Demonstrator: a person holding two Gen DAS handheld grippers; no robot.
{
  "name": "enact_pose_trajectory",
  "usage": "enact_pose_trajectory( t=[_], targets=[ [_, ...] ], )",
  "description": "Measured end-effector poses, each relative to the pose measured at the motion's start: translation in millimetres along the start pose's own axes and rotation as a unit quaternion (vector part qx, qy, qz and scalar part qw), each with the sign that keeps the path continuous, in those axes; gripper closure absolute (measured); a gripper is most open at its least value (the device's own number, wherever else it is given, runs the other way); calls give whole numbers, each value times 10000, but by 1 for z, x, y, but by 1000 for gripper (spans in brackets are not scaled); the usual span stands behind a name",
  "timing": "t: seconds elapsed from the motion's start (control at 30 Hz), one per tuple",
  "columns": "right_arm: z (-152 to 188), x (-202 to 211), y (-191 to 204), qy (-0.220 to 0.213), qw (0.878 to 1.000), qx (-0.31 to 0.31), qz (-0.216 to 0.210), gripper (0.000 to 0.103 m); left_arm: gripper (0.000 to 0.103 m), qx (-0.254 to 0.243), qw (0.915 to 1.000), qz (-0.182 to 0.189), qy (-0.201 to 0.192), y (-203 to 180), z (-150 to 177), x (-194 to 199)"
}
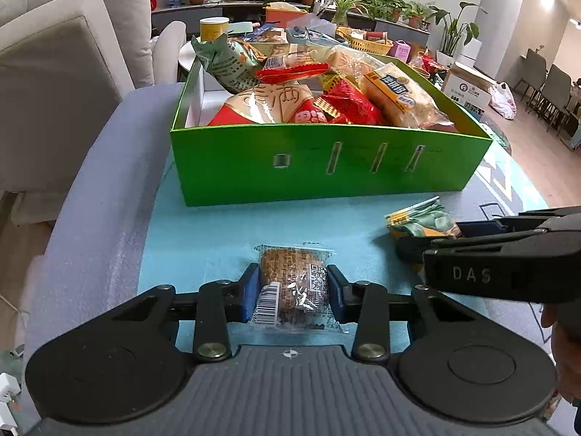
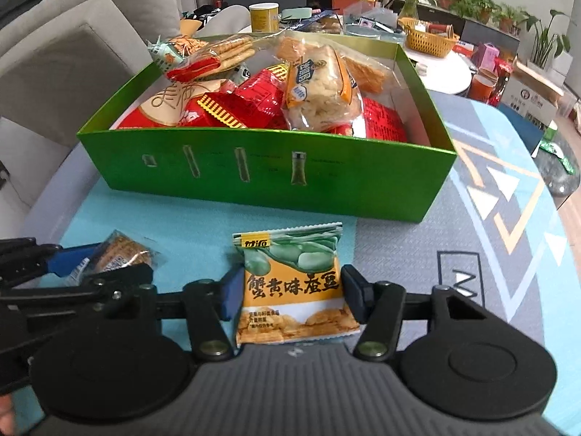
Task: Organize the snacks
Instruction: 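Lift both snacks with both tools over the green box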
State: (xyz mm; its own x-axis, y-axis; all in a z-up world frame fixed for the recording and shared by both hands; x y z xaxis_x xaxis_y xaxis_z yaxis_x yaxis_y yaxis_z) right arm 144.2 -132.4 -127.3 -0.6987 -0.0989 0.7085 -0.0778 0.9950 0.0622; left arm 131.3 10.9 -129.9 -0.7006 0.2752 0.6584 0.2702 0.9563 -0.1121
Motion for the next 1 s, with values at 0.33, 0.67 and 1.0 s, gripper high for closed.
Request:
enact_pose_trajectory(
  t=[0.33, 0.67, 1.0],
  targets=[
    [-24, 49, 5, -599, 9967, -352, -417, 41, 67, -65, 9988, -31, -491, -10, -19, 37],
    [-60, 86, 9, -1180, 9907, -402, -549, 41, 67, -167, 9934, -39, -1134, -19, -64, 72],
    [-116, 97, 2, -1677, 9800, -774, -744, 41, 67, -58, 9887, -26, -1497, -23, -116, 72]
  ],
)
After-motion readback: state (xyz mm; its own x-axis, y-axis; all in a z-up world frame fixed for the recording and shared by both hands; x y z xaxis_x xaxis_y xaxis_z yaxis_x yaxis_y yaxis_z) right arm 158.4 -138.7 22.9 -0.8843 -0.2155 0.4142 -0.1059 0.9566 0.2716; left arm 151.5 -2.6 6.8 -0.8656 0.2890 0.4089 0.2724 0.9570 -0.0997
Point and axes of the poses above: each gripper's, at about its wrist camera, not at the fingertips, and x roughly against the way its jaws point, y to its left, z to its underside, the point moved 6 cm from there along -x, roughly the way its jaws point, and after that the axes turned 7 degrees about -y, right-handed, at the moved point
